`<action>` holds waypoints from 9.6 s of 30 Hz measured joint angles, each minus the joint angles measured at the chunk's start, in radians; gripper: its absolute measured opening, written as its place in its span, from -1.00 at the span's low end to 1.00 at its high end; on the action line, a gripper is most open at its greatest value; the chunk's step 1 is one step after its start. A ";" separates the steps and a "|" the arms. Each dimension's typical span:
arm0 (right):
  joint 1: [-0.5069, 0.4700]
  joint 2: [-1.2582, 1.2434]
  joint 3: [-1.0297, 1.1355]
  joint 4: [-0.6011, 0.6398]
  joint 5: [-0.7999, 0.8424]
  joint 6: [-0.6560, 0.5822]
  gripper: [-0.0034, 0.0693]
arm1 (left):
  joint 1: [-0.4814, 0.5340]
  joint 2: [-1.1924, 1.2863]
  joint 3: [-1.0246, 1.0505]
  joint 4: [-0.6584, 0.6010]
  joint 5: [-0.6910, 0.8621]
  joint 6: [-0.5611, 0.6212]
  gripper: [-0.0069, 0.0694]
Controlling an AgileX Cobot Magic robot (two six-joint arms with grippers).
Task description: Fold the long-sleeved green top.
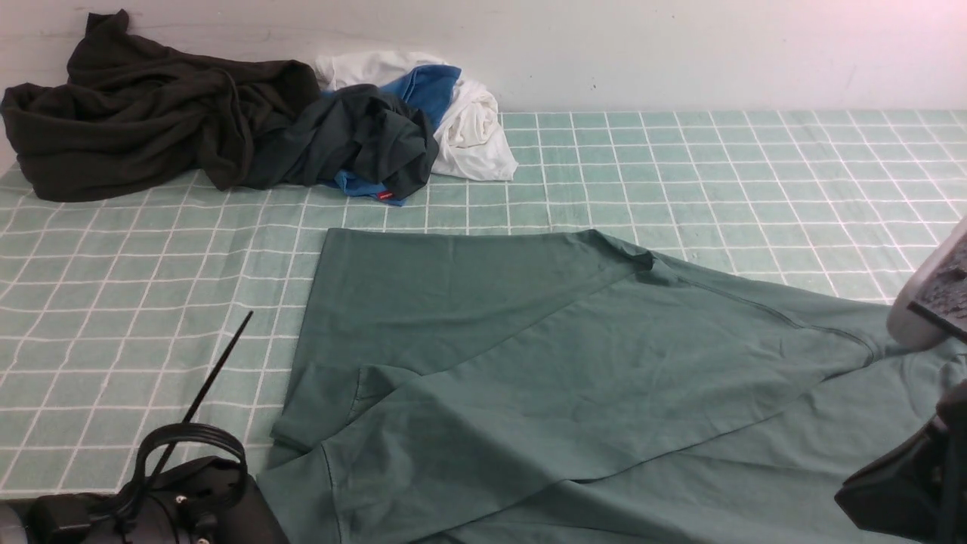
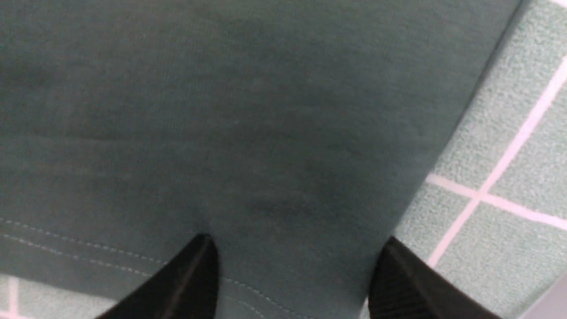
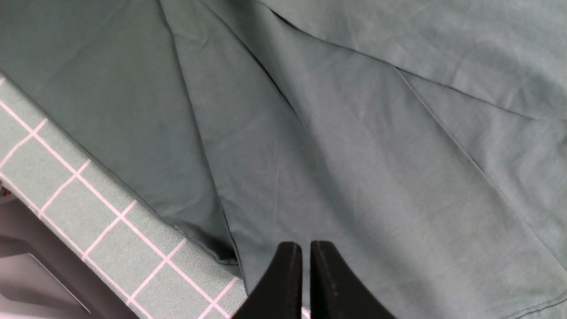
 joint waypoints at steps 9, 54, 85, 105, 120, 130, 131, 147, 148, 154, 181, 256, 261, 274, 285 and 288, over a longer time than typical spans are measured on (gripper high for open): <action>0.000 0.000 0.000 0.000 0.007 0.000 -0.84 | 0.000 -0.002 -0.081 0.059 0.026 -0.118 -0.17; 0.000 0.120 0.611 -0.265 -0.540 -0.566 0.52 | 0.152 -0.241 -0.105 0.020 0.274 -0.075 -0.80; -0.004 0.140 0.331 -0.370 -0.363 -0.532 -0.89 | 0.161 -0.243 -0.201 0.140 0.300 -0.120 -0.80; -0.332 0.832 -0.416 -0.354 -0.518 -0.480 -0.90 | 0.583 0.377 -1.001 0.207 0.163 0.023 -0.77; -0.343 1.037 -0.641 -0.519 -0.547 0.214 0.04 | 0.653 0.628 -1.166 0.254 -0.027 -0.195 0.11; -0.221 1.065 -0.675 -0.181 -0.386 0.132 0.01 | 0.650 0.628 -1.252 0.259 0.130 -0.297 0.30; -0.208 1.079 -0.675 -0.146 -0.405 0.107 -0.01 | 0.645 0.628 -1.252 0.255 0.140 -0.297 0.26; -0.415 1.139 -0.878 -0.263 -0.314 0.272 -0.18 | 0.613 0.513 -1.204 0.091 0.358 -0.229 -0.82; -0.430 1.116 -0.880 -0.264 -0.245 0.247 -0.18 | 0.604 0.485 -1.173 0.054 0.355 -0.201 -0.83; -0.485 0.921 -0.738 -0.233 -0.141 0.170 -0.18 | 0.562 0.404 -0.906 -0.030 0.265 -0.161 -0.83; -0.771 0.935 -0.236 -0.152 -0.477 0.253 0.43 | 0.563 0.412 -0.627 -0.048 -0.014 -0.161 -0.83; 0.226 1.018 -1.002 0.002 -0.061 0.044 0.17 | 0.563 -1.347 0.039 0.191 0.172 -0.467 -0.83; 0.226 0.803 -0.989 -0.009 -0.030 0.033 -0.10 | 0.563 -1.432 0.041 0.205 0.172 -0.470 -0.83; 0.226 0.152 -0.321 0.000 -0.385 0.048 -0.93 | 0.563 -1.449 0.043 0.209 0.172 -0.470 -0.83; 0.226 -0.164 -0.063 0.000 -0.448 0.051 -0.94 | 0.563 -1.450 0.043 0.211 0.172 -0.470 -0.83; 0.226 -0.188 -0.057 -0.025 -0.433 0.051 -0.94 | 0.563 -1.450 0.043 0.211 0.172 -0.470 -0.83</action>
